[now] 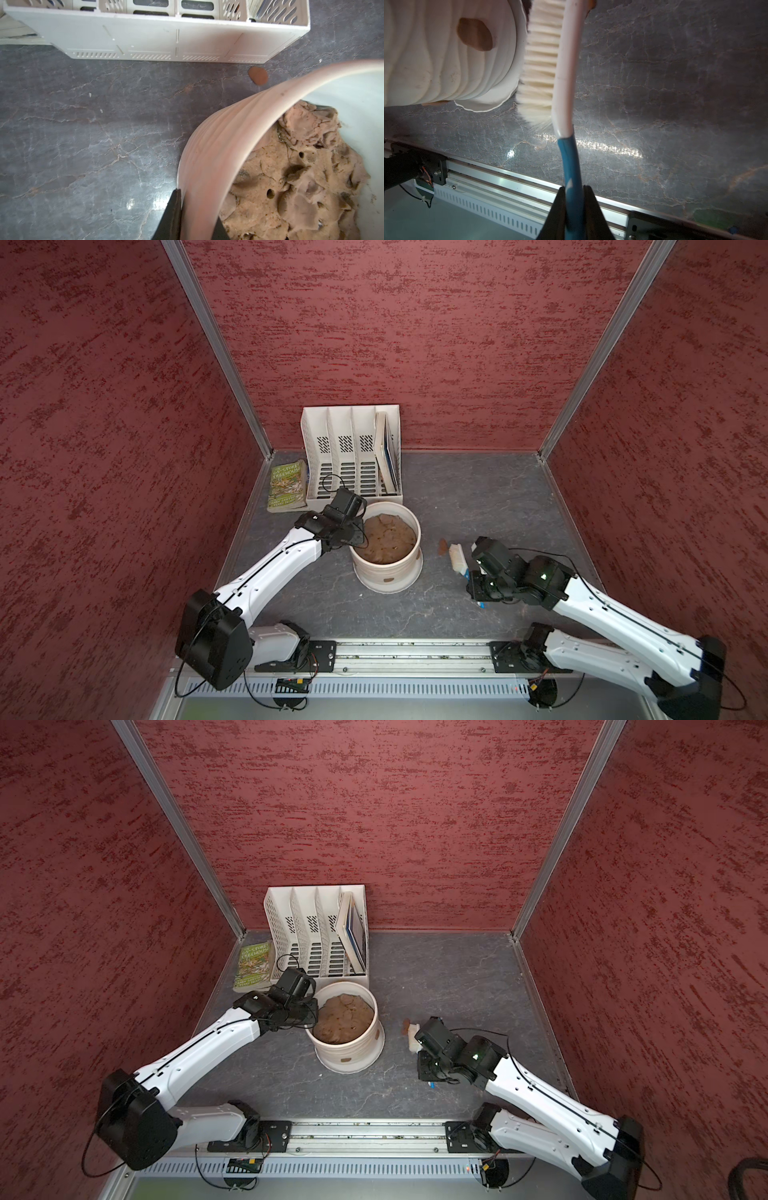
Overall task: Scrub the dried mud off the ceramic pot
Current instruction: Rotate the pot at the center of the board.
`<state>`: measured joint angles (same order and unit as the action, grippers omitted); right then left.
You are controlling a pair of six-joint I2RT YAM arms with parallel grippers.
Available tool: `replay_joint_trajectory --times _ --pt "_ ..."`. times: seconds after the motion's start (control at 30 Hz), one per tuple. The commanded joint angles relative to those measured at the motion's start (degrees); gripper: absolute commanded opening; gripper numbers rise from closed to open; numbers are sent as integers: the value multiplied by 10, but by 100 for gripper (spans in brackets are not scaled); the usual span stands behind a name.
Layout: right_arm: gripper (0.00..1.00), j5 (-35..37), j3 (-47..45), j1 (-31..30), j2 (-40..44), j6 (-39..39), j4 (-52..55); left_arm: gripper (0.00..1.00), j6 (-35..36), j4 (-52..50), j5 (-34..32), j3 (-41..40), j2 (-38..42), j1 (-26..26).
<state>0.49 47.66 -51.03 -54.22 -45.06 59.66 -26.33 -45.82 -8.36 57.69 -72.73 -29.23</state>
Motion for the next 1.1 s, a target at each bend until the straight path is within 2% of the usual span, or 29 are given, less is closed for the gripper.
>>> replay_joint_trajectory --times 0.0,0.03,0.1,0.13,0.2,0.3,0.57,0.8,1.07 --pt "0 49 30 -35 -19 -14 -22 2 -79 6 62 -5 31 -5" --pt "0 56 33 -46 -24 -16 -22 8 -81 17 75 -8 33 -5" --pt "0 69 35 -67 -31 -17 -29 33 -79 45 100 -11 34 -6" --pt "0 73 34 -77 -30 -17 -36 42 -77 56 102 -9 33 -6" --pt "0 78 31 -89 -29 -21 -43 50 -64 79 100 -5 26 -6" --pt "0 85 26 -97 -28 -28 -45 56 -41 110 96 5 8 -1" --pt "0 94 12 -112 -26 -48 -51 56 -5 135 108 39 -63 13" --pt "0 105 5 -112 -28 -60 -47 52 6 135 123 41 -61 10" --pt "0 111 13 -112 -44 -64 -41 34 3 112 115 43 -60 9"
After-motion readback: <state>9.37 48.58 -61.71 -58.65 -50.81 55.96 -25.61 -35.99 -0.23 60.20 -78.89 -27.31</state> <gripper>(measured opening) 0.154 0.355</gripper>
